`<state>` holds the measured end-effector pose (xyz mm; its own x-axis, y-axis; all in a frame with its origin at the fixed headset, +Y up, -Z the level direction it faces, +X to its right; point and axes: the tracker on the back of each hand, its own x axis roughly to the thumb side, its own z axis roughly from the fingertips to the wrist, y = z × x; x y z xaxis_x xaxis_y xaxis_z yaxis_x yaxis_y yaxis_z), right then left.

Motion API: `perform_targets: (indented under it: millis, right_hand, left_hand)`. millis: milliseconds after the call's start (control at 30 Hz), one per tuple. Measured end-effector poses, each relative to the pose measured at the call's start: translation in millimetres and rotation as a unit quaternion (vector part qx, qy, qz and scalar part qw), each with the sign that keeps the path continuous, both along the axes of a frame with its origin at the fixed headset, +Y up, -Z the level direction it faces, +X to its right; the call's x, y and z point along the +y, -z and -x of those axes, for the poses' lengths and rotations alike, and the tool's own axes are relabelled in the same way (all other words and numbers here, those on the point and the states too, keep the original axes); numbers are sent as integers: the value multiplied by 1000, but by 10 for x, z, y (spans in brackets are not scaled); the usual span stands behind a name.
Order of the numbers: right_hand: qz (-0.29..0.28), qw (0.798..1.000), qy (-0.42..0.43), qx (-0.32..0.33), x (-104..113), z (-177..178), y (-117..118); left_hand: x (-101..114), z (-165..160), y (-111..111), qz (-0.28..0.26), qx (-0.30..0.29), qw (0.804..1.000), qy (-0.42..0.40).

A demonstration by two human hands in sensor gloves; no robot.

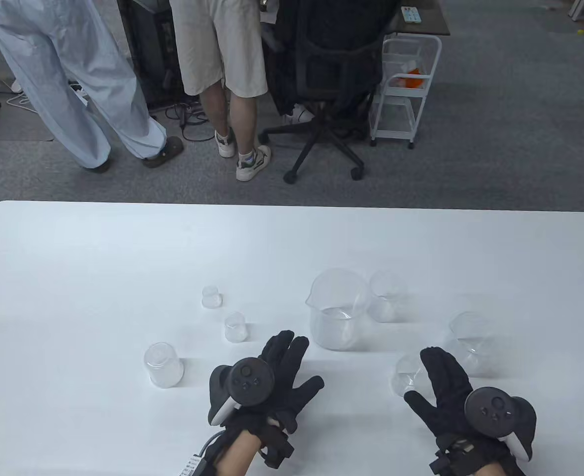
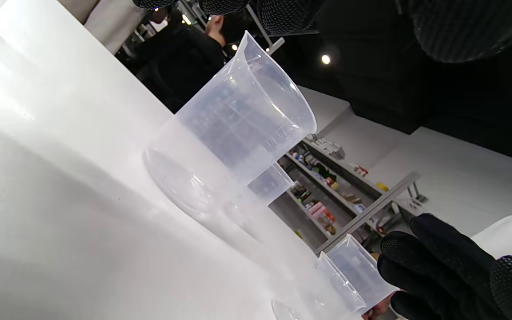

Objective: Nest plastic beakers

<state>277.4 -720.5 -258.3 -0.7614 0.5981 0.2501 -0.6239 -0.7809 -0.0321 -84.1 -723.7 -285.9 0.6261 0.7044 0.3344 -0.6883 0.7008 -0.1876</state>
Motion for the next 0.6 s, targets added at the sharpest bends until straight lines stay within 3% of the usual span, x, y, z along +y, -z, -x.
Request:
perform_targets:
  millis: [600]
  right_hand:
    - [-1, 1000, 4, 1, -2, -3, -2]
  left_hand:
    - [31, -37, -14, -12, 1, 1000, 5]
